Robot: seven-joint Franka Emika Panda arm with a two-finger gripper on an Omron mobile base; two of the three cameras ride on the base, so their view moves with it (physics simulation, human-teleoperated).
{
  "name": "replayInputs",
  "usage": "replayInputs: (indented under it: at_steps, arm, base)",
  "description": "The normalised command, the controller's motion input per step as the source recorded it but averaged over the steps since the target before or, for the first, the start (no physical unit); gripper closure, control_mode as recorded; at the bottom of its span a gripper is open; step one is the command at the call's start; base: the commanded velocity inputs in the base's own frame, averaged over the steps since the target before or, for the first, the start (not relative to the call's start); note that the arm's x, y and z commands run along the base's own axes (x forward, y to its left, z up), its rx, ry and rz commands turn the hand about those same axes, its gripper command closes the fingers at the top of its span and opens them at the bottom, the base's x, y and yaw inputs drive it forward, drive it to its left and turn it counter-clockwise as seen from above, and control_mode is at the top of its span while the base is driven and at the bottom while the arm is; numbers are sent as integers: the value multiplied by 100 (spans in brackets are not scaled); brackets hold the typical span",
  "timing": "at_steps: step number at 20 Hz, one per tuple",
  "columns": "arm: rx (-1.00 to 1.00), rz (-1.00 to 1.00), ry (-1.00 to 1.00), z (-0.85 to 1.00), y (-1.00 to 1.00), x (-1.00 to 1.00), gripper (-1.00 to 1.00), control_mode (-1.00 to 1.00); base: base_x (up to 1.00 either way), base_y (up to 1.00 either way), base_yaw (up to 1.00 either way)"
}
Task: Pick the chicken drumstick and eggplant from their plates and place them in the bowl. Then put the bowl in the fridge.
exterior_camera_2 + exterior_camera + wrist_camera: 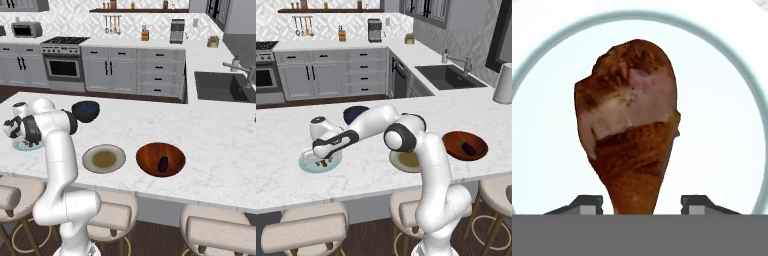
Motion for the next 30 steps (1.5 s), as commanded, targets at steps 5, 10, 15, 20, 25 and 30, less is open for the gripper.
replayInputs:
  at_steps: [5, 10, 15, 20, 25, 30]
  arm:
    - [0, 0, 0, -1, -1, 0, 100, -100]
    - [0, 0, 0, 49, -38, -24, 100, -100]
    - [1, 0, 0, 70, -86, -60, 100, -100]
    - [6, 0, 0, 40, -100, -92, 100, -100]
    - [10, 0, -1, 40, -100, -90, 100, -100]
    - [5, 0, 0, 62, -100, -19, 100, -100]
  base:
    - [0, 0, 0]
    - [0, 0, 0]
    - [0, 0, 0]
    - [0, 0, 0]
    - [0, 0, 0]
    - [0, 0, 0]
